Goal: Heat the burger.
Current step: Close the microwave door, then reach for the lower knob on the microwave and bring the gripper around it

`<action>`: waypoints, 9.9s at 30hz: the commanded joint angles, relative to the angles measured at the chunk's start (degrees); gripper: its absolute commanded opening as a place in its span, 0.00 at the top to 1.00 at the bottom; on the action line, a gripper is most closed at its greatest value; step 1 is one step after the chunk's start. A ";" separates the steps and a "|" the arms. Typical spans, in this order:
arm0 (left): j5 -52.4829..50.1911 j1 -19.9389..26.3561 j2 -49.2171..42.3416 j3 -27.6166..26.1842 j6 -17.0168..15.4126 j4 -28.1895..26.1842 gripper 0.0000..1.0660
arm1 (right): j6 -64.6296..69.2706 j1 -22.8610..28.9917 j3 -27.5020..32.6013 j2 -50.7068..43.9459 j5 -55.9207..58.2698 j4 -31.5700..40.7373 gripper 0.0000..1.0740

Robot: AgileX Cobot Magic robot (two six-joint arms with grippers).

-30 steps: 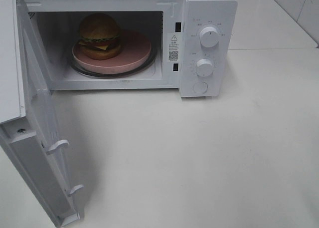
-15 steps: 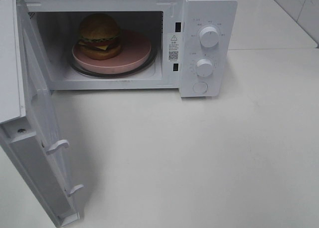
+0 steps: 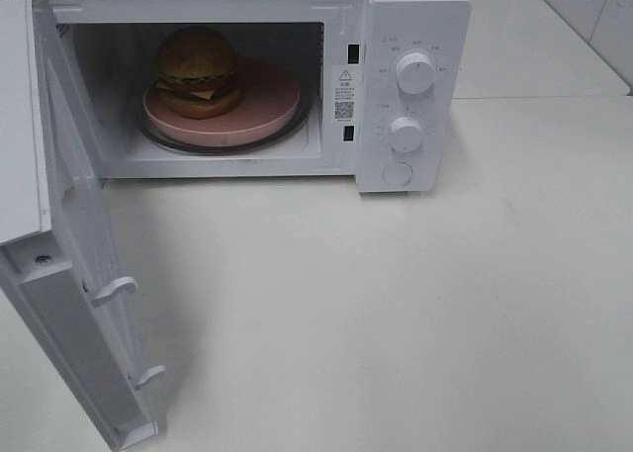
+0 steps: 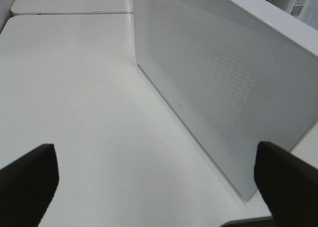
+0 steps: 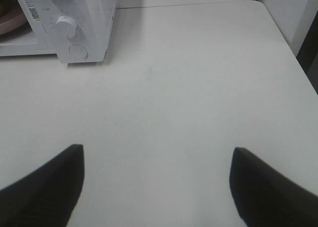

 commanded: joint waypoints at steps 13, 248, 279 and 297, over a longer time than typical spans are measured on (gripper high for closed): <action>-0.86 -0.23 -0.29 0.17 -0.17 -0.29 0.06 | 0.06 -0.46 2.01 -1.49 -4.41 0.63 0.29; -103.48 -40.22 114.31 -31.00 -6.19 -10.54 1.00 | 0.06 -0.46 1.95 -1.49 -4.41 0.63 0.29; -72.59 -45.44 110.47 -32.89 -6.19 -5.33 0.79 | 0.06 -0.46 1.95 -1.49 -4.41 0.63 0.29; -30.88 -45.89 97.80 -32.89 -6.19 -4.93 0.06 | 0.06 -0.46 1.95 -1.49 -4.41 0.63 0.29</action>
